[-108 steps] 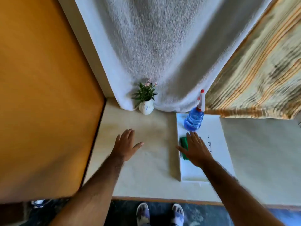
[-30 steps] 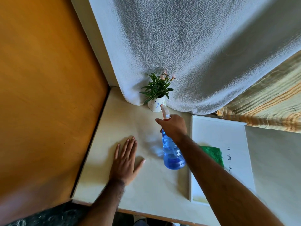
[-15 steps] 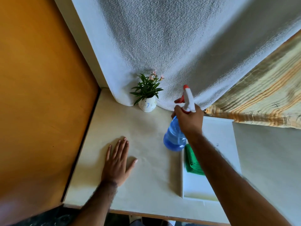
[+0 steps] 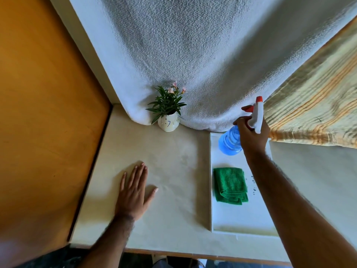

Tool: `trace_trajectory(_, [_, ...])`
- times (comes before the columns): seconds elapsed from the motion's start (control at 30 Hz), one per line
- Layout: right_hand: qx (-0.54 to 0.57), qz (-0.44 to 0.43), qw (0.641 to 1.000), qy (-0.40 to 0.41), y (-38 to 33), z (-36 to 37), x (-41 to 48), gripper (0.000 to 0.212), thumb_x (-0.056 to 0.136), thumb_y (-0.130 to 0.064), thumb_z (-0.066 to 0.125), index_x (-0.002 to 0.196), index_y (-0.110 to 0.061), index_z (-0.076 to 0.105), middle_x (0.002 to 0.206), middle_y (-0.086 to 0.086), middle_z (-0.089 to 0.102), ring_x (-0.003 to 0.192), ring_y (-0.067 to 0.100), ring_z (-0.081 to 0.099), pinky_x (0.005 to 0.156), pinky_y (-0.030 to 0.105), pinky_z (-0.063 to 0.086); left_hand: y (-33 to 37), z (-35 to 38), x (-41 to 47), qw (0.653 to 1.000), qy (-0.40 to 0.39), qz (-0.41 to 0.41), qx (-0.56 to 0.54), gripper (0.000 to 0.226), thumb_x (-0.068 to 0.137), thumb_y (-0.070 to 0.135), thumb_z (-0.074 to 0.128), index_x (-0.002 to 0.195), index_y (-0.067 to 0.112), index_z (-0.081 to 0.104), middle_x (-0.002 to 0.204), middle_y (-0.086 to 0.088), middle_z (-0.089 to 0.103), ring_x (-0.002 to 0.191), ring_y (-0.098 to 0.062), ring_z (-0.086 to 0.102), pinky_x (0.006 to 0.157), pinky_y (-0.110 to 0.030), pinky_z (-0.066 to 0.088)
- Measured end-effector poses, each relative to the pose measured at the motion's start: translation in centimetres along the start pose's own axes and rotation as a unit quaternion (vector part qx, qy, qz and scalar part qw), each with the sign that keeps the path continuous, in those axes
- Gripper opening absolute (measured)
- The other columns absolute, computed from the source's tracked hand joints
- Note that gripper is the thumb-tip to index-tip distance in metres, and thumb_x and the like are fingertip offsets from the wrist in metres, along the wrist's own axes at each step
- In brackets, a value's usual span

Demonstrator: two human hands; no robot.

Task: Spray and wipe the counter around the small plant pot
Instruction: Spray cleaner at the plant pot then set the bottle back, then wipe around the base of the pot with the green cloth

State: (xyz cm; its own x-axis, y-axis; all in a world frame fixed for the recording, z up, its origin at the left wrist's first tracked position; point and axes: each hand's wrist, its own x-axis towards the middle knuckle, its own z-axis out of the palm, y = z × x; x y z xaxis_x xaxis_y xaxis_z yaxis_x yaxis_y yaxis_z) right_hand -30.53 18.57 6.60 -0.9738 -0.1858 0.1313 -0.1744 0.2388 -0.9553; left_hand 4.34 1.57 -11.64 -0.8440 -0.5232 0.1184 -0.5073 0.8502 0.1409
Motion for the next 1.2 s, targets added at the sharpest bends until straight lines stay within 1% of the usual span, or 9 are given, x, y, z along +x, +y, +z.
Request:
trace_trajectory(0.3, [-0.022,-0.002,0.999,-0.041,3.2,0.0,0.0,0.031,0.084,-0.010,0.063,0.109,-0.026,0.070,0.082,0.023,0.071,0.079,0.046,0.069,0.076,0.055,0.059,-0.1,-0.2,0.1,1.000,-0.008,0.000,0.005,0.087,0.100,0.065,0.042,0.164,0.008,0.031,0.172,-0.013,0.031,0.158,-0.031,0.032,0.125,-0.060,0.032])
trace_trajectory(0.43, [-0.023,-0.004,0.997,-0.068,3.8,-0.3,0.2,0.032,0.085,-0.014,0.075,0.115,-0.025,0.071,0.087,0.016,0.073,0.075,0.024,0.069,0.081,0.053,0.059,0.0,-0.4,0.0,1.000,-0.015,0.000,0.006,0.086,0.100,0.066,0.041,0.163,0.008,0.031,0.172,-0.013,0.032,0.158,-0.032,0.033,0.125,-0.061,0.032])
trace_trajectory(0.57, [-0.042,0.024,0.996,-0.079,5.0,-1.4,-1.3,0.062,0.074,-0.038,0.092,0.124,-0.018,0.062,0.110,0.008,0.071,0.101,0.022,0.069,0.096,0.043,0.056,-0.2,-0.3,0.0,1.000,-0.030,0.000,-0.002,0.088,0.099,0.065,0.041,0.165,0.009,0.027,0.174,-0.012,0.028,0.160,-0.030,0.029,0.125,-0.062,0.031])
trace_trajectory(0.63, [-0.082,0.006,0.996,-0.043,6.3,-2.5,-4.1,0.076,0.076,-0.047,0.088,0.136,-0.019,0.051,0.125,0.004,0.062,0.115,0.021,0.061,0.100,0.038,0.050,-0.2,-0.3,-0.1,0.999,-0.034,0.000,-0.006,0.087,0.099,0.064,0.042,0.165,0.009,0.027,0.174,-0.011,0.027,0.160,-0.029,0.029,0.126,-0.061,0.030])
trace_trajectory(0.7, [-0.150,-0.038,0.988,-0.027,7.7,-4.2,-8.1,0.071,0.081,-0.054,0.075,0.133,-0.011,0.050,0.122,0.006,0.055,0.112,0.025,0.054,0.096,0.047,0.050,-0.1,-0.4,0.0,0.999,-0.031,0.000,-0.012,0.087,0.099,0.063,0.042,0.165,0.009,0.028,0.174,-0.011,0.028,0.160,-0.027,0.029,0.126,-0.061,0.030])
trace_trajectory(0.8, [-0.286,-0.177,0.931,-0.142,10.5,-7.2,-12.8,0.069,0.086,-0.057,0.066,0.125,-0.001,0.056,0.120,0.012,0.057,0.114,0.031,0.053,0.099,0.052,0.049,0.1,-0.6,0.0,0.999,-0.028,-0.004,-0.018,0.085,0.099,0.063,0.039,0.164,0.009,0.030,0.174,-0.011,0.029,0.159,-0.027,0.029,0.126,-0.060,0.028])
trace_trajectory(0.97, [-0.404,-0.308,0.797,-0.325,13.9,-9.5,-14.3,0.093,0.085,-0.049,0.074,0.156,-0.001,0.037,0.166,0.016,0.032,0.157,0.030,0.025,0.125,0.048,0.029,0.1,-0.6,0.1,0.999,-0.035,-0.005,-0.020,0.085,0.102,0.066,0.033,0.164,0.008,0.031,0.173,-0.012,0.030,0.159,-0.028,0.030,0.126,-0.061,0.030])
trace_trajectory(1.1, [-0.461,-0.303,0.772,-0.317,15.0,-8.8,-14.1,0.087,0.087,-0.024,0.076,0.158,-0.005,0.031,0.167,0.014,0.029,0.156,0.028,0.027,0.126,0.043,0.022,0.1,-0.7,0.1,0.999,-0.041,-0.004,-0.017,0.085,0.103,0.068,0.026,0.163,0.007,0.031,0.173,-0.012,0.030,0.159,-0.029,0.030,0.126,-0.061,0.030])
trace_trajectory(1.2, [-0.457,-0.298,0.788,-0.286,15.2,-8.0,-14.2,0.073,0.089,0.004,0.057,0.157,-0.004,0.033,0.163,0.018,0.036,0.153,0.028,0.030,0.127,0.039,0.017,0.0,-0.7,0.1,0.999,-0.045,-0.005,-0.016,0.085,0.102,0.067,0.031,0.163,0.008,0.031,0.173,-0.012,0.030,0.159,-0.029,0.030,0.125,-0.062,0.031])
